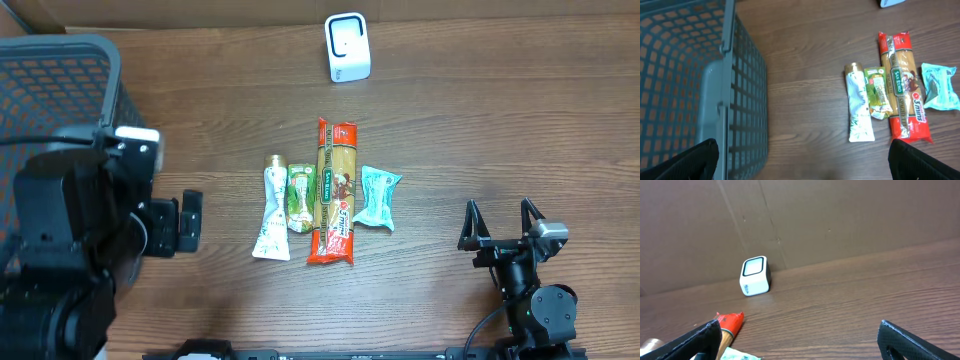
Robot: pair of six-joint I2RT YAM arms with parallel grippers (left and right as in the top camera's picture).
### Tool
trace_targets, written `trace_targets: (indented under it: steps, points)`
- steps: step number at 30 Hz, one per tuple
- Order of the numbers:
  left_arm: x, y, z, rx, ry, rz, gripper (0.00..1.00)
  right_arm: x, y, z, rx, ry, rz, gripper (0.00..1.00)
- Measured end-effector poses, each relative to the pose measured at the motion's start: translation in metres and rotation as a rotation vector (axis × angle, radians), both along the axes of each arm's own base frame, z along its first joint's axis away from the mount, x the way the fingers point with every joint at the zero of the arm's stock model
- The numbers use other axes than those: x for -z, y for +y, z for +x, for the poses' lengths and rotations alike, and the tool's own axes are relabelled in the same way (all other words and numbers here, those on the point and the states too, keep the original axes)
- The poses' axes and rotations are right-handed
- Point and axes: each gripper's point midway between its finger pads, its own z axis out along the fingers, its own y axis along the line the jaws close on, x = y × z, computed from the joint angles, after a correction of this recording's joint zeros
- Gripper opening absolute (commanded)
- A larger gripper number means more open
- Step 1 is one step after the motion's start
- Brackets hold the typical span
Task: Scan the item barcode
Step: 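Retract the left gripper back beside the basket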
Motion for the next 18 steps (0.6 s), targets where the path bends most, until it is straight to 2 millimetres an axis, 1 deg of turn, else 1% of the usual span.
trace_targets:
  steps: [3, 6, 8, 10, 12, 14, 16, 18]
  points:
    - [0.008, 0.004, 0.012, -0.011, 0.038, -0.002, 0.99, 0.000, 0.000, 0.000, 0.000, 0.000, 0.000, 1.00]
    - [0.017, 0.013, 0.032, -0.037, 0.075, -0.034, 0.99, 0.000, 0.000, 0.000, 0.000, 0.001, 0.000, 1.00]
    - [0.027, 0.020, 0.046, -0.049, 0.110, -0.085, 1.00, 0.000, 0.000, 0.000, 0.000, 0.000, 0.000, 1.00]
    - [0.039, 0.027, 0.054, -0.068, 0.153, -0.151, 1.00, 0.000, 0.000, 0.000, 0.000, 0.000, 0.000, 1.00]
    - [0.050, 0.034, 0.059, -0.086, 0.193, -0.219, 1.00, 0.000, 0.000, 0.000, 0.000, 0.000, 0.000, 1.00]
    - [0.056, 0.036, 0.060, -0.095, 0.219, -0.294, 1.00, 0.000, 0.000, 0.000, 0.000, 0.000, 0.000, 1.00]
    - [0.057, 0.032, 0.060, -0.091, 0.225, -0.357, 1.00, 0.000, 0.000, 0.000, 0.000, 0.000, 0.000, 1.00]
    - [0.056, 0.023, 0.058, -0.082, 0.229, -0.421, 1.00, 0.000, 0.000, 0.000, 0.000, 0.000, 0.000, 1.00]
